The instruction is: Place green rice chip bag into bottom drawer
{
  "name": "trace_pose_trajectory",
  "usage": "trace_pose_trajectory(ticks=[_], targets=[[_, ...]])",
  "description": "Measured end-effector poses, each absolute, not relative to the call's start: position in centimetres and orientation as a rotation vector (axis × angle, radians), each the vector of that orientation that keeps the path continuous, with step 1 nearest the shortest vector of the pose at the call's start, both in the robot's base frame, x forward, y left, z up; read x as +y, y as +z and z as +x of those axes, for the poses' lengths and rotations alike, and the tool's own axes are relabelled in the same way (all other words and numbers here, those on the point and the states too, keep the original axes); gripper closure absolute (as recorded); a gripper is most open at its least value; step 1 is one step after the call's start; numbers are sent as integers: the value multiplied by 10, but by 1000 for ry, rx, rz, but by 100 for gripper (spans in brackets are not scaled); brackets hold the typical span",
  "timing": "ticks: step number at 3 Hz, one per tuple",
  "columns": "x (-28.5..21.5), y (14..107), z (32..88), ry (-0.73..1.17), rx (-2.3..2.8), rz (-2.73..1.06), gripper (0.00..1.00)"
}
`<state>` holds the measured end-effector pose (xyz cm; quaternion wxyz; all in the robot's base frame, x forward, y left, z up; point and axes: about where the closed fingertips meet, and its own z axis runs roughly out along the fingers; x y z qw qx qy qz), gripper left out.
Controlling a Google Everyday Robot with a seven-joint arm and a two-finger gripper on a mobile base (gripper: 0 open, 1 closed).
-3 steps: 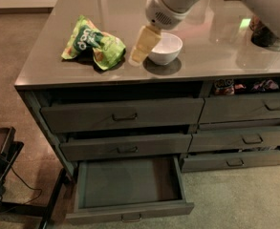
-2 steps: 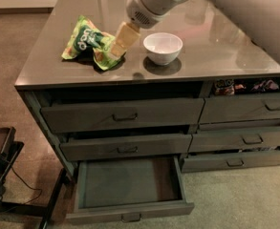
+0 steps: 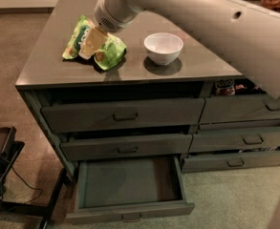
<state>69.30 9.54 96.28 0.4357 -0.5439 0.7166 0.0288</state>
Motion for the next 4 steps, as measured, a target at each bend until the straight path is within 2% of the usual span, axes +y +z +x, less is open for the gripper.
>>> trace_pose_trajectory(ticks=[2,4], targets=[[132,928,716,88,1847,-1357,0],[132,906,750,76,1861,-1308,0]])
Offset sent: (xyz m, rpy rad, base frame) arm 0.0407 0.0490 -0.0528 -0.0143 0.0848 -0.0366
